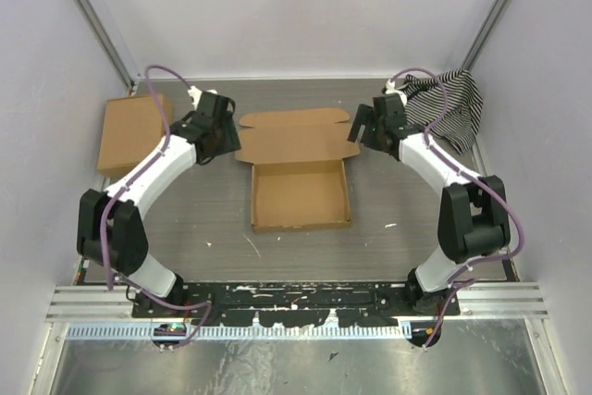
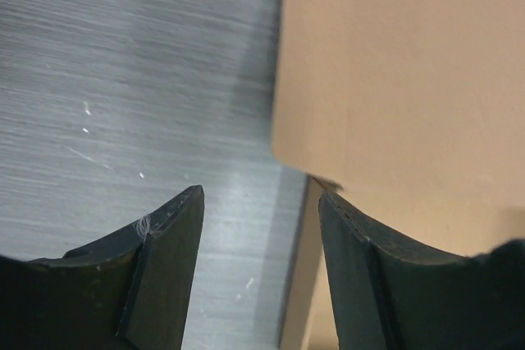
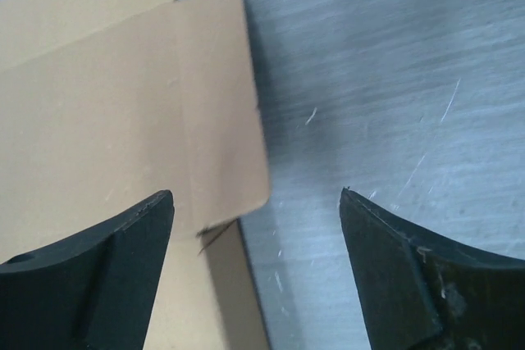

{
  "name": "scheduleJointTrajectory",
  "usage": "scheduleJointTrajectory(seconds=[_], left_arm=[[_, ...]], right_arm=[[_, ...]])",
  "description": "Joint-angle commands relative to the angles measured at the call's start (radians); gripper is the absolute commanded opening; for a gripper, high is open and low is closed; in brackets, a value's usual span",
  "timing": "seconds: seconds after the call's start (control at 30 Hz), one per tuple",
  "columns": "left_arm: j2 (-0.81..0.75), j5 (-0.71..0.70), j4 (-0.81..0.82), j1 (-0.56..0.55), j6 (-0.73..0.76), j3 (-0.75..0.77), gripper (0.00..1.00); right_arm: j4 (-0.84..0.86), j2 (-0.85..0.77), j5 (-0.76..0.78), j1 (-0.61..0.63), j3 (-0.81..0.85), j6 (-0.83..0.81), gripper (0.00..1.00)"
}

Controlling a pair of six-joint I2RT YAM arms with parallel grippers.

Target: Fold the paper box

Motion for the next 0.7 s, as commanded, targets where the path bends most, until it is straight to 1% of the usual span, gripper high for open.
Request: scheduleJointTrajectory(seconds=[0.0,0.1,0.2,0.33,0.43,0.57,0.67], left_arm=[[0.101,0.101,-0.015,0.128,-0.031,0.072,0.65],[0.194,0.146,-0.027,0.158,-0.038,0.131,0.64],[0.259,0.183,-0.010,0.158,-0.036,0.155,0.63],[0.306,0.228,0.031,0.158,-0.051,0.149,0.62],[0.326,0.261,0.058,0.158,-0.063,0.144,0.62],[0.358,0.286,0.048,0.158,-0.060,0.166,0.61],[0.369,0.301,0.058,0.157,-0.064,0.173,0.60]], right_arm=[[0.023,0.085,-0.210,-0.097,0.149,-0.007,0.89],[0.015,0.182,-0.324,-0.134,0.219,-0.032,0.89],[0.014,0.277,-0.418,-0.142,0.264,-0.054,0.85],[-0.004,0.369,-0.453,-0.143,0.311,-0.061,0.79],[0.008,0.395,-0.476,-0.144,0.302,-0.054,0.76],[0.022,0.403,-0.508,-0.143,0.281,-0.053,0.71],[0.028,0.397,-0.522,-0.144,0.271,-0.057,0.63]])
